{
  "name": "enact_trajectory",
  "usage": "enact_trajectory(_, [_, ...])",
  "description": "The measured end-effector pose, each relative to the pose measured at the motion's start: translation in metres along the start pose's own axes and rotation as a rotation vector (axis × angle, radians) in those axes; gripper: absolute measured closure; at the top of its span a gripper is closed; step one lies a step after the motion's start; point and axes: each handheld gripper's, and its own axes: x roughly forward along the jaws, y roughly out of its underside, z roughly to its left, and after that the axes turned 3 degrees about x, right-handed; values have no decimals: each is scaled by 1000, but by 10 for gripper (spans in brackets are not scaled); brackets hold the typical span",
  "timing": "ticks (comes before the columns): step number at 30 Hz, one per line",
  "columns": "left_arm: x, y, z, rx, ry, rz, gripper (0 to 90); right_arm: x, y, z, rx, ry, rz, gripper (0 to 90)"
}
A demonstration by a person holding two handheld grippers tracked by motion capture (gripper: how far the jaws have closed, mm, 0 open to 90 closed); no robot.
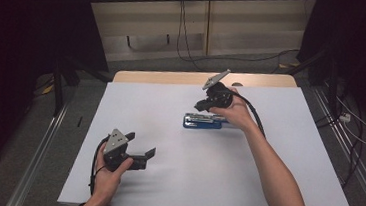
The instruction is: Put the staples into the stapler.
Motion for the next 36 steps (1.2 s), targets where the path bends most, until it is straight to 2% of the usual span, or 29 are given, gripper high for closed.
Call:
enact_trajectory(10, [0,0,0,0,0,0,50,6,0,1,-6,-5,16,793])
enact_trajectory(17, [0,0,0,0,0,0,50,9,0,0,-45,-5,28,793])
enact_trajectory(28, [0,0,0,0,1,1,50,17,-1,2,-100,-50,77,794])
enact_trajectory(36, [0,0,0,3,1,1,50,23,-4,3,-144,-72,90,793])
